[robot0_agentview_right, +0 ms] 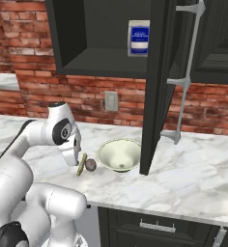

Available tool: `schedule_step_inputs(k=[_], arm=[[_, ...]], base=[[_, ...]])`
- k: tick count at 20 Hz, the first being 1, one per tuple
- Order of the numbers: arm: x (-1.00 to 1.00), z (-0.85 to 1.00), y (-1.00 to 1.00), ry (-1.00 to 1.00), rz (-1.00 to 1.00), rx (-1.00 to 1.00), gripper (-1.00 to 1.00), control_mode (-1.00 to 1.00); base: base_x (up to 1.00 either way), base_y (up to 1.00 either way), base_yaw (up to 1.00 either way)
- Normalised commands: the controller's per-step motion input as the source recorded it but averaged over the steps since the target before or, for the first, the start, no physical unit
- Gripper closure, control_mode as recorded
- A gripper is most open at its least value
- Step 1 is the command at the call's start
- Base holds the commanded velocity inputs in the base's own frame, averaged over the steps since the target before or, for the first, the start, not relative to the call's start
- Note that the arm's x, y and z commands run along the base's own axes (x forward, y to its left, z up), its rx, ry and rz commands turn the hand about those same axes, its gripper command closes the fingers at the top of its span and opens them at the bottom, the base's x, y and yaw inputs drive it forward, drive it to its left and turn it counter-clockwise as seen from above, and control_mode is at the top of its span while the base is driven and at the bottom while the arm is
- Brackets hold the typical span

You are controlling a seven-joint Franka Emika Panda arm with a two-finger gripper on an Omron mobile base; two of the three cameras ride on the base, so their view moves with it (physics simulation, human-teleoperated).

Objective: Pick the egg and butter from the fridge and place them by the bowl for mixing.

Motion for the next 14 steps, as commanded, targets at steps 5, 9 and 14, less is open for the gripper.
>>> schedule_step_inputs(k=[5, 9, 14], arm=[[-0.45, 0.45, 0.03, 0.00, 0.24, 0.10, -1.00, -1.00], [-0.60, 0.42, 0.00, 0.00, 0.44, 0.06, -1.00, -1.00], [-0.65, 0.80, 0.00, 0.03, 0.43, 0.00, -1.00, -1.00]], base=[[0.00, 0.00, 0.00], [0.00, 0.00, 0.00], [0.00, 0.00, 0.00]])
